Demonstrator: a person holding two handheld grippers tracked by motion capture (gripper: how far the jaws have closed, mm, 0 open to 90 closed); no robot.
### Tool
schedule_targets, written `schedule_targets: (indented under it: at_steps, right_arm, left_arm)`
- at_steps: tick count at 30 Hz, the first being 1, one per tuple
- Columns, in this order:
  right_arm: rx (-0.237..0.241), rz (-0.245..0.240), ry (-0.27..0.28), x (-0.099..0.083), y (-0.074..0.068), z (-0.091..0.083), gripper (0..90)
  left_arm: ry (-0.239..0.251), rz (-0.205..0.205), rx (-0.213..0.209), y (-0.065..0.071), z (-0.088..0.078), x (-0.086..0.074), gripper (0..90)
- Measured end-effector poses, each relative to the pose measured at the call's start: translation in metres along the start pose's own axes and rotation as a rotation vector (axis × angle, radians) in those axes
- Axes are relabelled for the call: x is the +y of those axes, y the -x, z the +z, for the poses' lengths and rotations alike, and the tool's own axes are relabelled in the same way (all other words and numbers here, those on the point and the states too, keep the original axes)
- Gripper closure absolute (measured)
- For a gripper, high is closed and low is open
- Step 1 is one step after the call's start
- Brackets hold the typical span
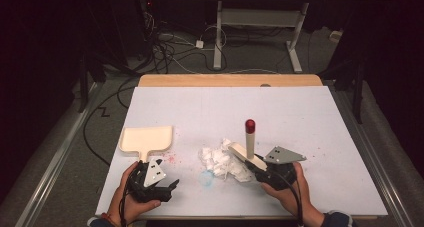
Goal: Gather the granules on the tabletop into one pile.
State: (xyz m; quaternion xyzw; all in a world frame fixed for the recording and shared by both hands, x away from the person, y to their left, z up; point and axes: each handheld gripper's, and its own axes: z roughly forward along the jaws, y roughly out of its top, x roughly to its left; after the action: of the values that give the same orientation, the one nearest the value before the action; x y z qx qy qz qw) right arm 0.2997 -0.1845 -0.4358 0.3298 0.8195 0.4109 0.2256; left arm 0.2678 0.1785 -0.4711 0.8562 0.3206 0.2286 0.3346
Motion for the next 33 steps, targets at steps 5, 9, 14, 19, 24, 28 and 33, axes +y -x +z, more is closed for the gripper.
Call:
schedule_targets:
  at_steps: [5,9,14,19,24,28,33]
  right_arm:
    - [-0.049,0.007,0.041,0.01,-0.002,0.008,67.9]
    - [-0.069,0.02,0.059,0.015,0.004,0.006,68.0]
    - [-0.063,0.032,0.095,0.017,0.009,-0.003,68.0]
    - [-0.048,0.051,0.169,0.02,0.019,-0.019,68.0]
    - [-0.039,0.059,0.201,0.019,0.036,-0.03,68.0]
    - [-0.029,0.065,0.197,0.013,0.054,-0.04,68.0]
    - [0.05,0.058,0.196,0.005,0.072,-0.056,68.0]
  left_arm:
    - [-0.001,0.0,-0.004,0.0,0.001,0.0,17.0]
    - [-0.001,-0.002,-0.003,0.0,0.001,0.0,17.0]
    - [-0.007,0.002,-0.001,0.001,0.002,0.001,17.0]
    - [-0.005,-0.004,0.0,-0.001,0.001,0.001,17.0]
    - [-0.007,-0.003,-0.002,-0.001,0.001,0.0,17.0]
    - [-0.008,-0.004,0.0,-0.001,0.001,-0.001,17.0]
    - [-0.013,0.0,-0.001,-0.001,0.001,-0.001,17.0]
